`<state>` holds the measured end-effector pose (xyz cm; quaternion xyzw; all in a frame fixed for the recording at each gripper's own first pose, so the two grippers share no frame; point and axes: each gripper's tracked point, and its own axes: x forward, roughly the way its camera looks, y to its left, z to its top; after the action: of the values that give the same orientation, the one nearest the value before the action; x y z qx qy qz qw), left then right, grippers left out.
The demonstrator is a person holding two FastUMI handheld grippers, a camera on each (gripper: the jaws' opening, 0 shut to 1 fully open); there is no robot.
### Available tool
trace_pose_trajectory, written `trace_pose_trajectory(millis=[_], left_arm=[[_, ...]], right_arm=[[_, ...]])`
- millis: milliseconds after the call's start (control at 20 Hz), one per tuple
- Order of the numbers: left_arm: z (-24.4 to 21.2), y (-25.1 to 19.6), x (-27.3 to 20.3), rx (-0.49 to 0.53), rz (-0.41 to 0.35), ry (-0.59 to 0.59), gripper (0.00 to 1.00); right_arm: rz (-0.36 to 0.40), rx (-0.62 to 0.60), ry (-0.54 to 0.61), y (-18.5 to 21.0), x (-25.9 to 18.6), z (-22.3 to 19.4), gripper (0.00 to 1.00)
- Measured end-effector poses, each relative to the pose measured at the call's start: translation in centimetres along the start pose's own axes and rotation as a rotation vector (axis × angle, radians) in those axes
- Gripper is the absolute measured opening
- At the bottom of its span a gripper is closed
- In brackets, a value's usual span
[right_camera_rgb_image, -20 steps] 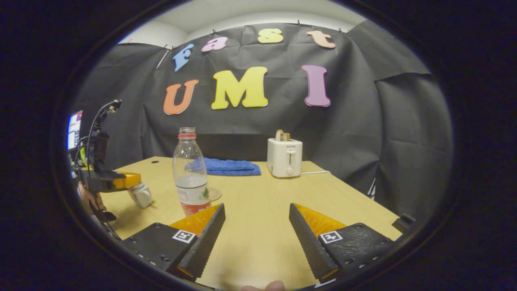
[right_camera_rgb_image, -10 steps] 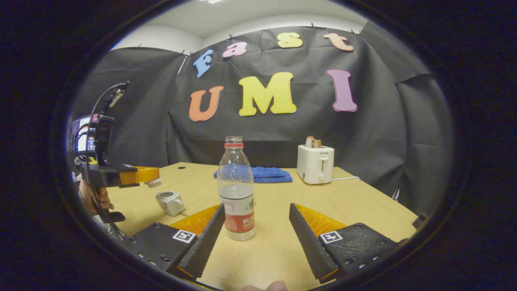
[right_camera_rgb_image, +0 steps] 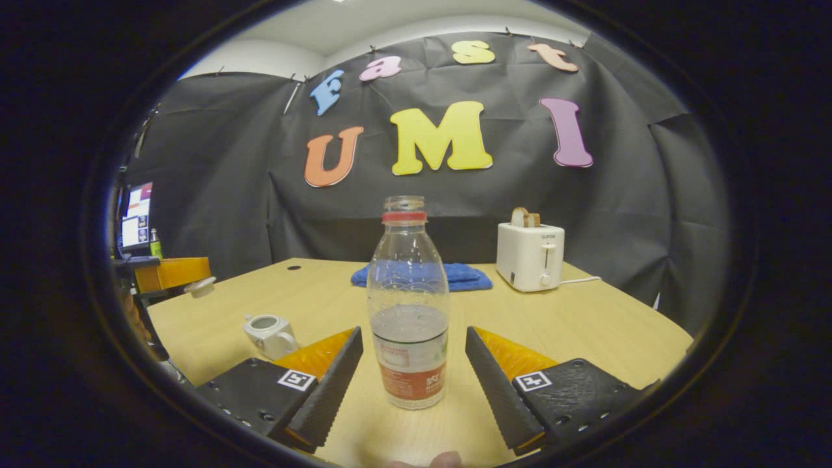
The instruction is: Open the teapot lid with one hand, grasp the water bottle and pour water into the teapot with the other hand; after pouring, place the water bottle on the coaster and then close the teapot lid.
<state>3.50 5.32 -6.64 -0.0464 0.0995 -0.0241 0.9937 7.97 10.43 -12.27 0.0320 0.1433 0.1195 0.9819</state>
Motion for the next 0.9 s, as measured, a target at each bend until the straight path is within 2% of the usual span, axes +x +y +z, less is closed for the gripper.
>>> trace_pose_trajectory(millis=[200, 350, 400, 650, 800, 900], left_arm=[[-0.1, 0.9, 0.1, -0.002, 0.0, 0.001, 0.03], [-0.1, 1.5, 0.2, 0.008, -0.005, 0.0, 0.03], [-0.1, 1.6, 0.3, 0.007, -0.004, -0.001, 0.03], [-0.2, 2.9, 0.1, -0.009, -0.001, 0.004, 0.03], [-0.3, 4.8, 0.1, -0.014, 0.052, 0.012, 0.02], [-0.3, 5.5, 0.0, -0.021, 0.062, 0.011, 0.03]], right_arm=[[-0.014, 0.006, 0.013, 0.7, 0.9, 0.1, 0.94], [-0.008, -0.039, 0.018, 1.4, 1.7, 0.5, 0.75], [0.001, -0.07, 0.023, 2.0, 1.6, 0.7, 0.73], [0.004, -0.402, 0.037, 4.1, 2.4, 2.0, 0.68], [0.025, -0.624, 0.066, 5.0, 3.0, 1.8, 0.69], [0.027, -0.771, 0.042, 5.5, 3.2, 2.3, 0.69]])
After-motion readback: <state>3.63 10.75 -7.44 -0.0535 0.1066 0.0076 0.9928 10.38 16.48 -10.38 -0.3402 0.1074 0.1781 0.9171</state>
